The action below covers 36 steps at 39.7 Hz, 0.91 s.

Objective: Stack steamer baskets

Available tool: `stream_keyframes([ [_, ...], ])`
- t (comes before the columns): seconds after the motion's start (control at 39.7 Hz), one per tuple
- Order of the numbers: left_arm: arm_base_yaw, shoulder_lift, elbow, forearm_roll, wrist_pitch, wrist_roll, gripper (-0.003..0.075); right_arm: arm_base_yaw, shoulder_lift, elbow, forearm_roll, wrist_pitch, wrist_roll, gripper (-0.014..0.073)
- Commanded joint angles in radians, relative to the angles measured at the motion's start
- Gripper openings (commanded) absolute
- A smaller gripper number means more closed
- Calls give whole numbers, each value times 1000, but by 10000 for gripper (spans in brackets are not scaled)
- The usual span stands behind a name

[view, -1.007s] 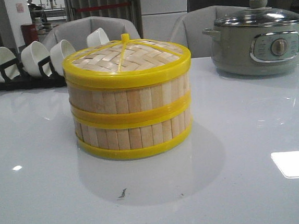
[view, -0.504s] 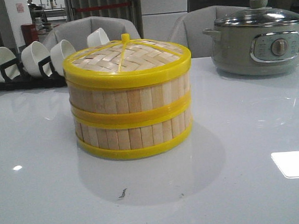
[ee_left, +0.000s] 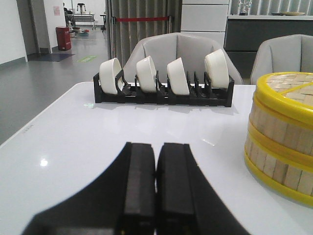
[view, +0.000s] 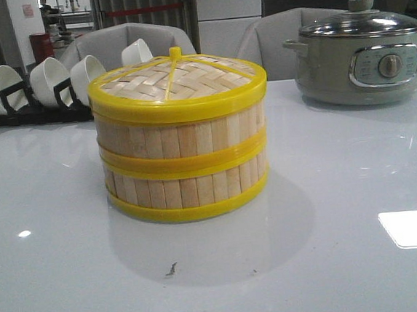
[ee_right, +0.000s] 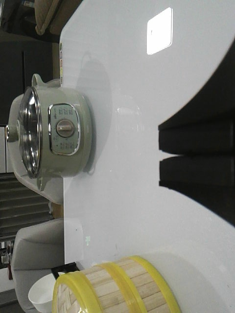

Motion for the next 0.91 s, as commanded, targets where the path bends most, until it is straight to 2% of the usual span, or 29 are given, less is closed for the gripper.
stream_keyframes([
  [0.0,0,-15,1,-2,-83,-3,85,13,-22,-15,0,-70,-4,27],
  [0.65,0,-15,1,-2,-83,-3,85,17,-21,-15,35,-83,-6,27],
  [0.88,0,-15,1,-2,-83,-3,85,17,-21,-15,177,-98,-153,27],
])
